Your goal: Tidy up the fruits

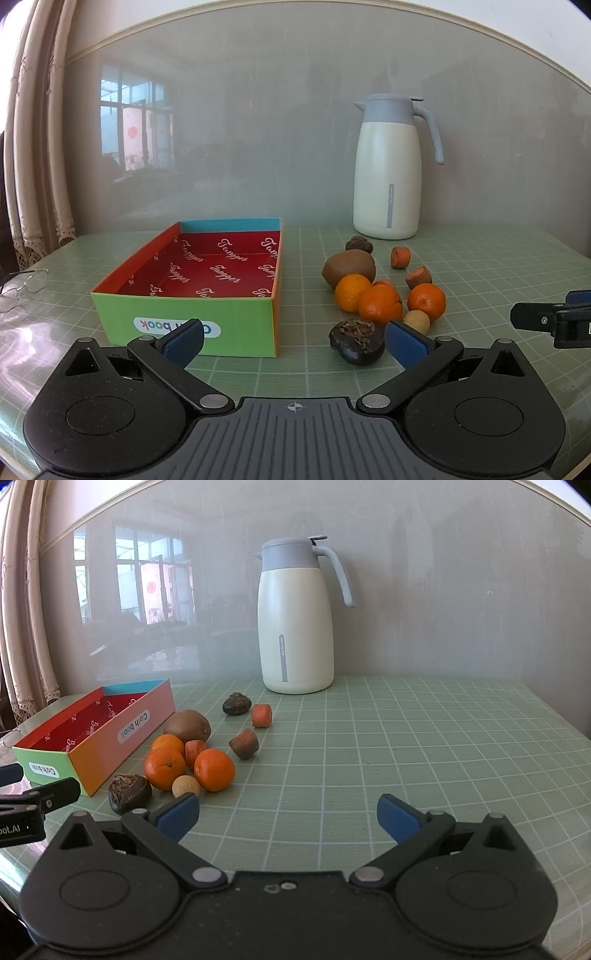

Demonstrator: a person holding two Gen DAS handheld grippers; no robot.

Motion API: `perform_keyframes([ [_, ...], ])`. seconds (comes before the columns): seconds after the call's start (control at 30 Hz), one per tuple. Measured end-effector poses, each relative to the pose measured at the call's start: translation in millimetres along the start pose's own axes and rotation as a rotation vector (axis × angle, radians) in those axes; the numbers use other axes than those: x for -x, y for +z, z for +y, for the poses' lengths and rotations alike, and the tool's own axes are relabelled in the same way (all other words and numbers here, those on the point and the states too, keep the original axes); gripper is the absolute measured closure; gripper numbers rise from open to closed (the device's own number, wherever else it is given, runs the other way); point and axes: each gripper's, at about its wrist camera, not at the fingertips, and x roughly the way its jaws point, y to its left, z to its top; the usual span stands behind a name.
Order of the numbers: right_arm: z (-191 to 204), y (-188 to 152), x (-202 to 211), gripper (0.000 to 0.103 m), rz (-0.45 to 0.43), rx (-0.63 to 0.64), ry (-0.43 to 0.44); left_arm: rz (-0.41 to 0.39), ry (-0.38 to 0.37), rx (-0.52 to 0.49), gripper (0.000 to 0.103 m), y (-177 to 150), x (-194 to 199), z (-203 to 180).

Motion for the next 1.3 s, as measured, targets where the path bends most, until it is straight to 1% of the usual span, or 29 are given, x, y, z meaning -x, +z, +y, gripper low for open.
perform_keyframes([
  [0.8,0,0,0,0.000,0.001,0.004,-0.002,0.002,-0.002,-0.001,0.000,0,-1,-1],
  [1.03,0,1,0,0.000,0.000,0.004,-0.002,0.004,-0.017,-0.007,0.000,0,-2,-6],
  [1.1,-2,1,-2,0.000,0.004,0.003,-0.006,0.024,-0.040,-0.014,0.000,2,-6,-10],
  [1.2,-7,2,-4,0.000,0.008,-0.011,-0.023,0.043,-0.038,-0.035,0.000,2,-10,-19],
  [1.3,-18,5,0,0.000,0.008,-0.035,-0.048,0.061,-0.063,-0.044,0.000,3,-16,-27],
])
